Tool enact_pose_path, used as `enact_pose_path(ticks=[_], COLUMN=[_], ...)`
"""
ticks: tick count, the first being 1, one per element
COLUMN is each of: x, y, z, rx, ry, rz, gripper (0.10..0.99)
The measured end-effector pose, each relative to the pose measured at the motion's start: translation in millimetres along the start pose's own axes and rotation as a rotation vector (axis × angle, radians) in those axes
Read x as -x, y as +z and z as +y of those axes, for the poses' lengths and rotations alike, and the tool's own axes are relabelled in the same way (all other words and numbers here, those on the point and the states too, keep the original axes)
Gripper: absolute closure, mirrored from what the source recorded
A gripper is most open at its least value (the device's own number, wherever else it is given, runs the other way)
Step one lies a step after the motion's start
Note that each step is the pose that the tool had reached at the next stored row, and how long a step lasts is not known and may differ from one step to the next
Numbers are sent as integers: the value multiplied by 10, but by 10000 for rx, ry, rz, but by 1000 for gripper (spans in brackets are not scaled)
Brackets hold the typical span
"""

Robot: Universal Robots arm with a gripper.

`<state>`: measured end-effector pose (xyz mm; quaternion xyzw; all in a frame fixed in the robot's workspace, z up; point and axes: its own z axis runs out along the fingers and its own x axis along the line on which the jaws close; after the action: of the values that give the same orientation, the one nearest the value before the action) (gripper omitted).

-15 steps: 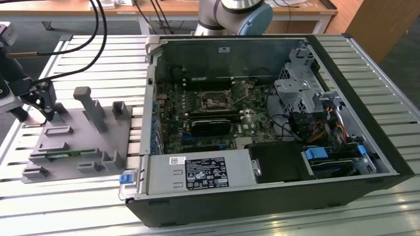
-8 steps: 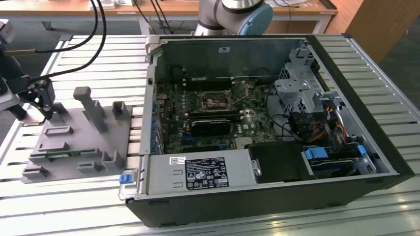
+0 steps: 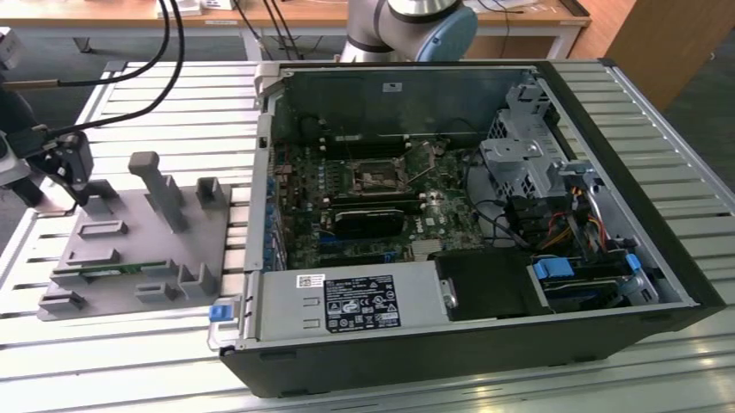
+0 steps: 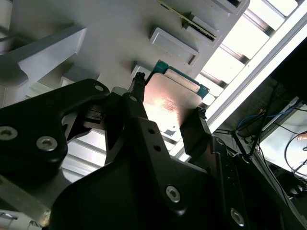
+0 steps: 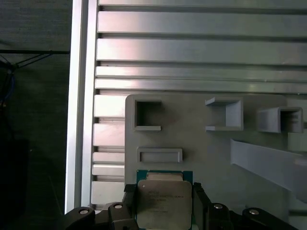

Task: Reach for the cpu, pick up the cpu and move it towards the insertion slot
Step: 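Pick up the cpu and move it towards the insertion slot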

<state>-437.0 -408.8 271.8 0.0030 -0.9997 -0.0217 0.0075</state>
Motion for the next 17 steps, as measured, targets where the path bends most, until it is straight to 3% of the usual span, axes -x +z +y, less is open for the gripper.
enact_pose_path(ticks=[17], x=[-2], y=[-116], z=[8], rx=[-34], ry=[1], rz=[-1], gripper=[541])
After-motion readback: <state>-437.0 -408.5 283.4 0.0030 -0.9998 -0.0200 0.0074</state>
